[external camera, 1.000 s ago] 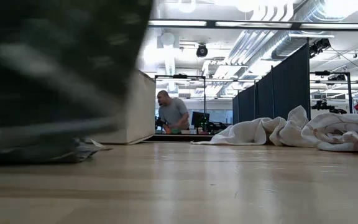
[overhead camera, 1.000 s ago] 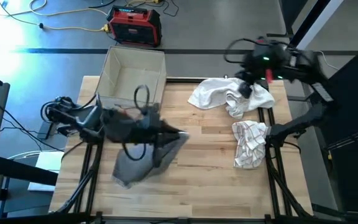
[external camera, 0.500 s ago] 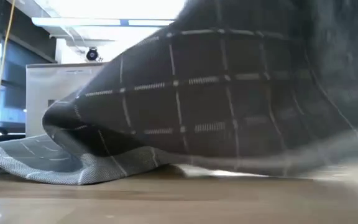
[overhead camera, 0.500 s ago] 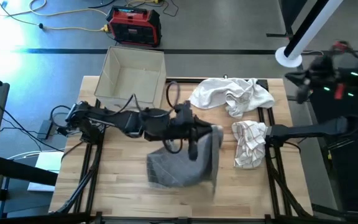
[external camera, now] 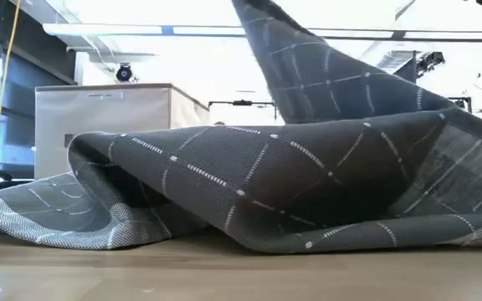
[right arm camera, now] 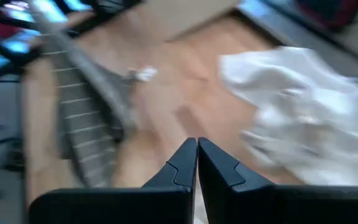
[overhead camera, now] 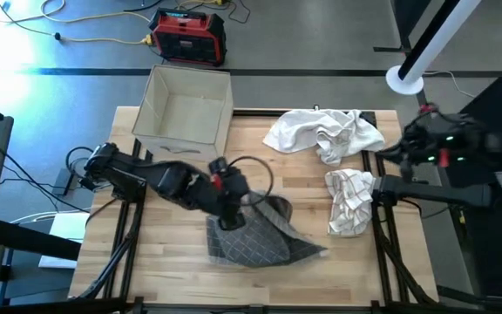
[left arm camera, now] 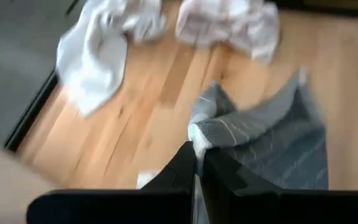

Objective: Fold towel
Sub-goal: Fold the gray towel

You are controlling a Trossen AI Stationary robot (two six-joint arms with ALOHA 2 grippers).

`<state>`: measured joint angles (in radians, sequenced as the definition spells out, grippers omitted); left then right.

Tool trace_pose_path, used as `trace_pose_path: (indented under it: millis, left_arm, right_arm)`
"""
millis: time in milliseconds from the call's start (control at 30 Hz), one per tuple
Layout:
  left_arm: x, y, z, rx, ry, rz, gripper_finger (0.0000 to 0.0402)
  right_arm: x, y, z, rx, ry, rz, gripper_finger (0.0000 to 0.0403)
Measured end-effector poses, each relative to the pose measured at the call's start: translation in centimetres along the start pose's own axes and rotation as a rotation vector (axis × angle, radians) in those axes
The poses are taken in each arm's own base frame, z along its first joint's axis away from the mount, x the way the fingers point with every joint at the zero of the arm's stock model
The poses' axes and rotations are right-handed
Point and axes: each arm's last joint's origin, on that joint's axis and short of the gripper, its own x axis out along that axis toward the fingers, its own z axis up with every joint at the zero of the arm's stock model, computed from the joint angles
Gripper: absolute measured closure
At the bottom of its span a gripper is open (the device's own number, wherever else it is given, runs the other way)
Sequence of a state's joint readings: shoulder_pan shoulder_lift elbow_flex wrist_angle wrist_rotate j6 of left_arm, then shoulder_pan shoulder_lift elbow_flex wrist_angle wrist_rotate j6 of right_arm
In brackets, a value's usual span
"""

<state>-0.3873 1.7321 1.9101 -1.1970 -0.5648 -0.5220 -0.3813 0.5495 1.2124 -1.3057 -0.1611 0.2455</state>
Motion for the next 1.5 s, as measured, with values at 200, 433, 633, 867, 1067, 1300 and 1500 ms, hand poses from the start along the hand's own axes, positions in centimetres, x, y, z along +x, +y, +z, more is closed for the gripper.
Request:
trace_pose_path:
  millis: [200,433,633,867,1067,1300,1500]
  left_arm:
    - [-0.2,-0.6,-3.9,-0.053,0.049,-0.083,0.0398]
    - [2.7,-0.5,-7.7,-0.188,-0.098,-0.247,0.0398]
    - [5.4,2.3,-10.2,-0.25,-0.113,-0.195,0.0398]
    - [4.5,5.2,-11.3,-0.257,-0.067,-0.13,0.0398]
    - [2.7,6.2,-12.3,-0.226,-0.006,-0.158,0.0398]
    - [2.6,6.0,-13.8,-0.234,0.028,-0.248,0.0398]
    - [3.2,5.8,-14.7,-0.221,0.087,-0.296,0.0398]
  right_arm:
    - [5.8,-0.8,-0.6,0.017,0.009,0.086,0.0403]
    - [8.1,0.1,0.0,-0.077,-0.038,0.197,0.0403]
    - [9.3,2.2,-0.1,-0.078,0.031,0.318,0.0403]
    - [12.7,7.2,-2.3,-0.104,0.337,0.394,0.0403]
    - [14.9,12.7,-6.3,-0.115,0.499,0.348,0.0403]
    - [18.4,16.3,-11.4,-0.132,0.616,0.186,0.0397]
    - [21.8,18.2,-14.1,-0.166,0.735,0.122,0.0327]
